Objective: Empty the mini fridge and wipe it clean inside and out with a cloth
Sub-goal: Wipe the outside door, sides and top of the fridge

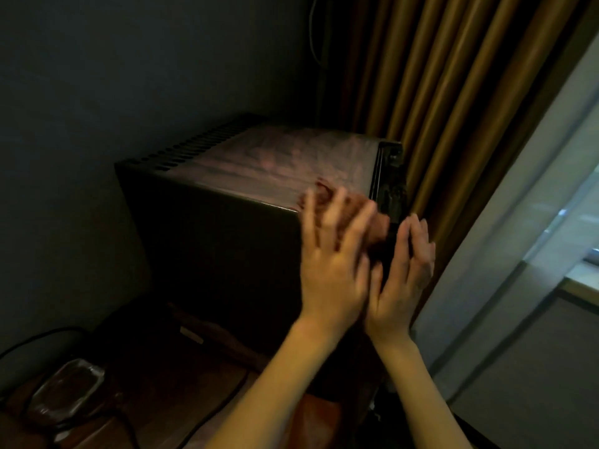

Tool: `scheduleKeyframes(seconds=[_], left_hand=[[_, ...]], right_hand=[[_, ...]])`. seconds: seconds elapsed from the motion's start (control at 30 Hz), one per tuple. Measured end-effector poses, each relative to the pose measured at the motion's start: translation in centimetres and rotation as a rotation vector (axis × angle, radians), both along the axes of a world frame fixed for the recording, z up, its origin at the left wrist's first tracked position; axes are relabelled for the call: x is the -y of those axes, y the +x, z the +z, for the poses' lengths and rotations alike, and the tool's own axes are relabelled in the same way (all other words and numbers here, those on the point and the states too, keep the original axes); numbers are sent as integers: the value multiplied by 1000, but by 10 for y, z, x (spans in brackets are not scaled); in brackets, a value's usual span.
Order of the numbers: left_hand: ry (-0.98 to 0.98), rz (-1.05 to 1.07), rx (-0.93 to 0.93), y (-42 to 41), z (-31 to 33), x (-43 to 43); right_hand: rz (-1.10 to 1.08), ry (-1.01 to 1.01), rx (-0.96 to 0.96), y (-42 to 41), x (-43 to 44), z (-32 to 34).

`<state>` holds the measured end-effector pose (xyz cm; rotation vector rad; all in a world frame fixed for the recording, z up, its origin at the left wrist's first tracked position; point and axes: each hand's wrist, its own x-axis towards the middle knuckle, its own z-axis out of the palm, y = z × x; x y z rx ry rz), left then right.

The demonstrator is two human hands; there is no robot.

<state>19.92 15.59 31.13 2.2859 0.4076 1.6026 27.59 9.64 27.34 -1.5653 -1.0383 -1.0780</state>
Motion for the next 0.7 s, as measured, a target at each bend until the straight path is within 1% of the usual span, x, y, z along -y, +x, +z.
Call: scheduleKeyframes(seconds=[0.07, 0.13, 0.17, 0.2, 0.23, 0.33, 0.4, 0.43, 0.5, 0.6, 0.7], left_hand=[[63, -38, -30, 3, -8, 8], [151, -30, -63, 0, -5, -5], [174, -14, -77, -4, -3, -15], [158, 13, -74, -10, -1, -27], [105, 54, -49, -16, -1, -41], [-138, 202, 92, -32, -2, -69], [-272, 231, 176, -30, -1, -66], [-300, 221, 193, -25, 1, -59], [-252, 163, 173, -14, 2, -37], [-43, 22, 56, 0, -14, -3], [86, -44, -21, -3, -29, -3]], right_hand=[[6, 41, -18, 3, -1, 8], [52, 79, -76, 4, 2, 8], [73, 95, -108, 4, 5, 7], [82, 106, -131, 4, 8, 5], [81, 110, -147, 3, 9, 5], [68, 118, -188, 1, 10, 6], [78, 111, -201, -2, 7, 9], [88, 104, -205, -4, 6, 9], [95, 99, -223, -9, 3, 11], [113, 122, -251, -16, 1, 14], [118, 123, -182, -20, 3, 16]])
